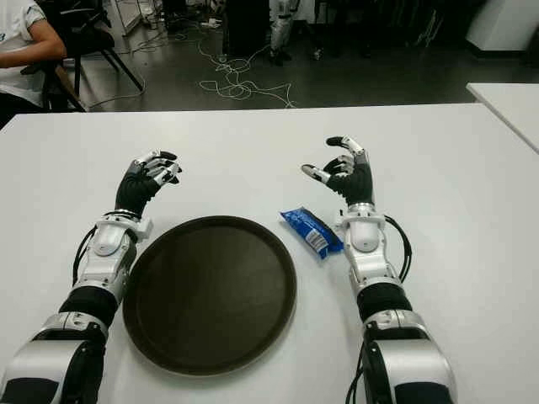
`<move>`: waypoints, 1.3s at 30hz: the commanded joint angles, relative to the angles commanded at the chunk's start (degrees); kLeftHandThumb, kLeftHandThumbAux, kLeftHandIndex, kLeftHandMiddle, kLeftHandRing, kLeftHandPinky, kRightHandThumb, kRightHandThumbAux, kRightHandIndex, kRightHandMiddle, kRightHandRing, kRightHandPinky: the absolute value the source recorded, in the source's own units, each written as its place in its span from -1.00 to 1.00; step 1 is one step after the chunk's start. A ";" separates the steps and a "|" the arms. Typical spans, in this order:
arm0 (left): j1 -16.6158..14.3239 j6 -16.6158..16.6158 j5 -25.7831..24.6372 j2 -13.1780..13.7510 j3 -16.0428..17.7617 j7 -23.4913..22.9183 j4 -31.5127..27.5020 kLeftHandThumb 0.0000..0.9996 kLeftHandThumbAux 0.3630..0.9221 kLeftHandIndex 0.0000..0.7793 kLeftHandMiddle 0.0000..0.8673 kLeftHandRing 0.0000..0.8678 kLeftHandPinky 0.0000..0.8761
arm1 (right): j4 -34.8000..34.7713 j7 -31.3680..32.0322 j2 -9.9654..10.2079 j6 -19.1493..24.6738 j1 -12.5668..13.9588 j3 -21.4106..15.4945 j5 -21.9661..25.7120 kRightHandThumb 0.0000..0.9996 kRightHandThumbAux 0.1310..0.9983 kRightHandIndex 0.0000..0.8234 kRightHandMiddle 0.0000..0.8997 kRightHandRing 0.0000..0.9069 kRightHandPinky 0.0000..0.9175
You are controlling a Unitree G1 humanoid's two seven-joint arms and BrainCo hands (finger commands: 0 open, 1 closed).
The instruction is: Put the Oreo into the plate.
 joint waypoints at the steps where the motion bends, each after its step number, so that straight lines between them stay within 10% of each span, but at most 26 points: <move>1: 0.07 0.04 -0.01 -0.04 0.00 0.02 -0.11 0.65 0.13 -0.02 0.17 0.24 0.23 | 0.11 -0.08 -0.14 -0.01 -0.08 0.00 -0.09 -1.00 0.54 -0.20 0.34 0.49 0.55; 10: 0.40 0.30 -0.46 -0.28 0.19 -0.20 -0.63 0.66 0.13 -0.02 0.18 0.26 0.24 | -1.99 -3.95 -3.12 -2.30 0.04 1.65 -4.73 -1.00 0.39 -0.34 -0.12 -0.01 0.00; 18: 1.08 -0.20 1.00 -0.12 -0.52 1.11 -1.61 0.65 0.13 -0.02 0.18 0.27 0.24 | -20.82 -7.05 -10.87 -2.81 7.05 4.91 -17.27 -1.00 0.50 -0.54 -0.45 -0.41 -0.37; 28: 1.35 0.28 0.75 -0.06 -0.82 1.03 -1.86 0.65 0.13 -0.03 0.18 0.27 0.24 | -46.03 3.64 -16.30 18.91 17.37 7.57 -31.22 -1.00 0.47 -0.76 -0.69 -0.68 -0.76; 39: 0.72 0.59 0.08 -0.38 -0.43 1.20 -1.11 0.65 0.14 -0.03 0.18 0.25 0.21 | -64.72 29.13 -23.01 36.12 20.75 11.69 -40.04 -1.00 0.25 -0.99 -0.98 -0.98 -0.98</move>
